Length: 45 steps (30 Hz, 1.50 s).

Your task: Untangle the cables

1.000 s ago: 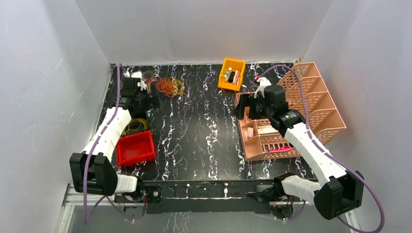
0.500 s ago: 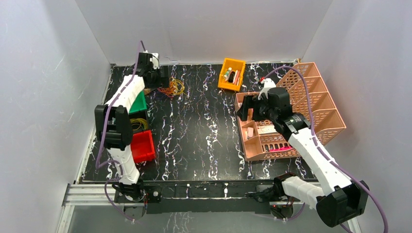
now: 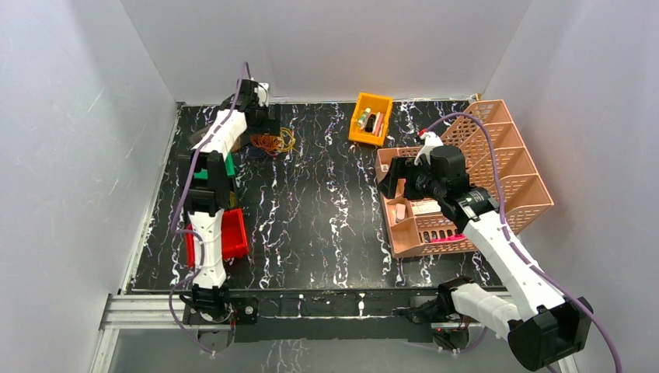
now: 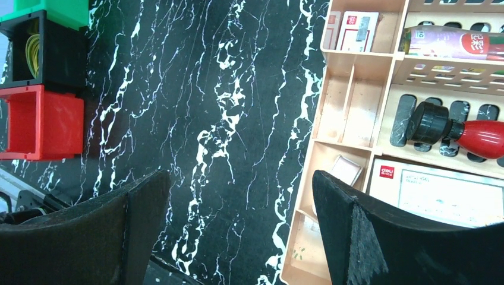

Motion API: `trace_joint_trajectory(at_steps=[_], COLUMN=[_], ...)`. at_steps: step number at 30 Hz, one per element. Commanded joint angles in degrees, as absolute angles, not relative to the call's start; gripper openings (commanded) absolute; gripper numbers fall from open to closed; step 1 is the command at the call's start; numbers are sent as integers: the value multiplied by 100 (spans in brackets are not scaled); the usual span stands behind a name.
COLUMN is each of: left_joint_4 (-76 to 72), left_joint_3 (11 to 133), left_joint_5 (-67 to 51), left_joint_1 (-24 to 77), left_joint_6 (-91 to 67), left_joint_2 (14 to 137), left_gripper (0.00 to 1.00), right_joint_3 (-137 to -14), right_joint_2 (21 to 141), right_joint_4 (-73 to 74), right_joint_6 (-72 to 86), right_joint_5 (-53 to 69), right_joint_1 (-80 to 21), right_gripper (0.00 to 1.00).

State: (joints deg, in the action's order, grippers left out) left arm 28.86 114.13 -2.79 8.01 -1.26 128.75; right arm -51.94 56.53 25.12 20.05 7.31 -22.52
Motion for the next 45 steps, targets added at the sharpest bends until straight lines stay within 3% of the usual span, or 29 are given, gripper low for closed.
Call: trace_joint_trajectory(at_steps=[1,9,12,24,32,45], left_joint_4=[3156,3199,3219,3234,3204,2749], left_joint_3=[11785,12153,12147,12025,11482,9355], left_joint_5=[-294,264,456,518,299,-289], left_joint_1=[1101,1464,1488,1661,1661,2317], left_joint_6=[7,90,88,176,46,-628], left_joint_2=[13074,13626,13735,13819,13449,11388], left_gripper=[98,98,93,47,2,0], right_joint_3=[-5300,-5251,-5253,-5207,-5185,-5286], right_joint_2=[5637,5628,5624,5625,5566,4982], right_joint_4=[2282,2305,2342,2338,2278,2157], right_joint_6=[2154,2251,2250,2266,2296,2569], right_joint_5=[865,853,825,775,721,-336], right_joint_1=[-2265,-2263,-2265,-2268,-2265,-2267], right_gripper=[98,98,98,98,98,98])
